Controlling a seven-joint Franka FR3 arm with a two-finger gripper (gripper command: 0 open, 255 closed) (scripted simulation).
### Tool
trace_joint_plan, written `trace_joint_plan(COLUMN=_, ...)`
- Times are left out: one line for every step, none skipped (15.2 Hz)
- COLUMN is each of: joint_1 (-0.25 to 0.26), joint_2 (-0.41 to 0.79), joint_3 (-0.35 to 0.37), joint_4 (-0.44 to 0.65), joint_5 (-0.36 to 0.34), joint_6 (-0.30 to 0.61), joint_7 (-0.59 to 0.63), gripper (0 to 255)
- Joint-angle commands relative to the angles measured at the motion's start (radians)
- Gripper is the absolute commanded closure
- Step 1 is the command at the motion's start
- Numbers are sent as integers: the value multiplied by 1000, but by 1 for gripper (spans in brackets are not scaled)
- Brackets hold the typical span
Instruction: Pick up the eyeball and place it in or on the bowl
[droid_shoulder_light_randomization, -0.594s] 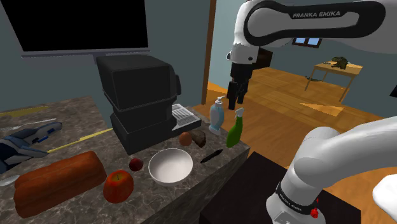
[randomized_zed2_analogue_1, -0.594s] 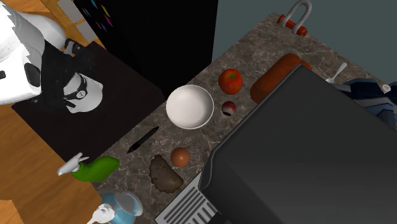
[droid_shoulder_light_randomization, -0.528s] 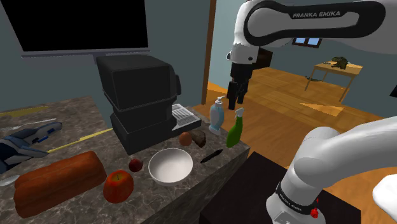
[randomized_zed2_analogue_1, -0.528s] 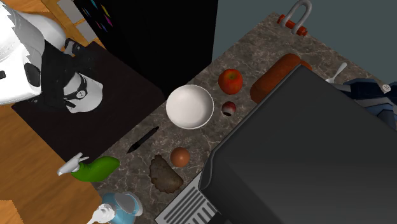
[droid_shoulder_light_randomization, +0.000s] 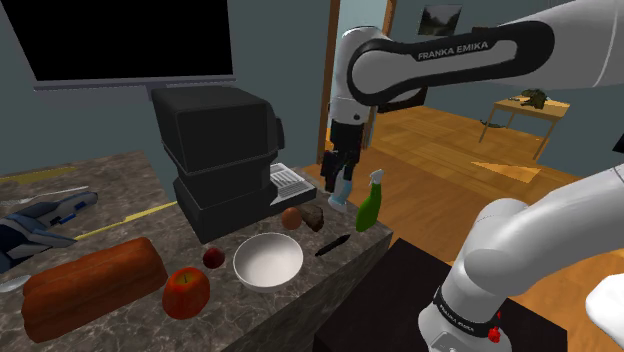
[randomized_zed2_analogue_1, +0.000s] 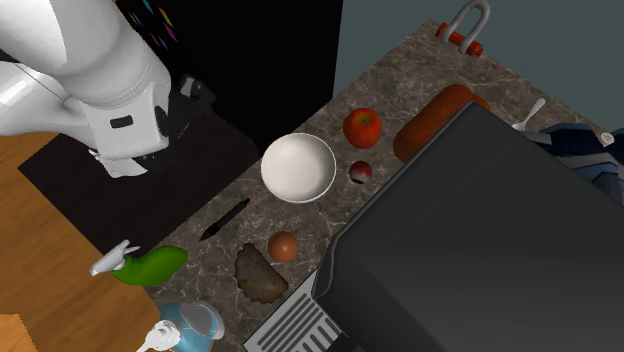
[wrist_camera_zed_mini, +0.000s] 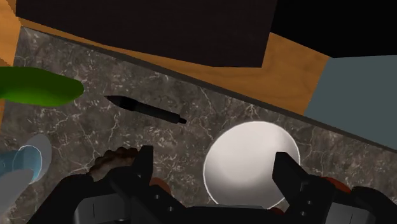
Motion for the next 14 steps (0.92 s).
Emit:
trace_joint_plan(joint_1=11, joint_2=44, joint_3=37, joint_4=-11, joint_5=16, joint_6=75, joint_7=36, gripper=0)
trace_joint_plan(joint_1=15, joint_2=71, joint_3=55, joint_4=-9, joint_5=21, joint_6=109, joint_7=54, gripper=0)
trace_joint_plan(joint_1=18, joint_2=99, joint_3=73, joint_4=-7, joint_5=24, joint_6=142, joint_7=71, gripper=0)
trace_joint_plan(joint_1=21, joint_2=128, joint_3=90, joint_4=-2, joint_5=26, joint_6=176, joint_7=89, gripper=0)
trace_joint_plan(joint_1=23, joint_2=159, joint_3=107, joint_4=4, joint_5=27, joint_6=209, joint_7=108, gripper=0)
trace_joint_plan(joint_1=25, joint_2=190, joint_3=124, joint_4=11, joint_5=26, joint_6=241, joint_7=127, gripper=0)
trace_joint_plan(joint_1=26, joint_2=223, joint_3=141, joint_4=20, joint_5=23, joint_6=273, joint_7=147, gripper=0)
trace_joint_plan(joint_1=27, joint_2=257, joint_3=158, joint_4=31, joint_5=18, joint_6=304, joint_7=167, gripper=0)
trace_joint_plan(joint_1=27, joint_2=291, joint_3=174, joint_4=43, joint_5=11, joint_6=334, joint_7=189, gripper=0)
trace_joint_plan(joint_1=27, joint_2=327, joint_3=190, joint_4=56, joint_5=1, joint_6=363, joint_7=212, gripper=0)
trace_joint_plan(joint_1=27, joint_2=363, joint_3=205, joint_4=71, joint_5=-11, joint_6=392, joint_7=235, gripper=0)
trace_joint_plan(joint_1=26, joint_2=401, joint_3=221, joint_4=87, joint_5=-26, joint_6=419, joint_7=261, gripper=0)
trace_joint_plan(joint_1=26, joint_2=439, joint_3=235, joint_4=105, joint_5=-44, joint_6=445, joint_7=287, gripper=0)
trace_joint_plan(joint_1=25, joint_2=477, joint_3=247, joint_4=124, joint_5=-65, joint_6=469, joint_7=316, gripper=0)
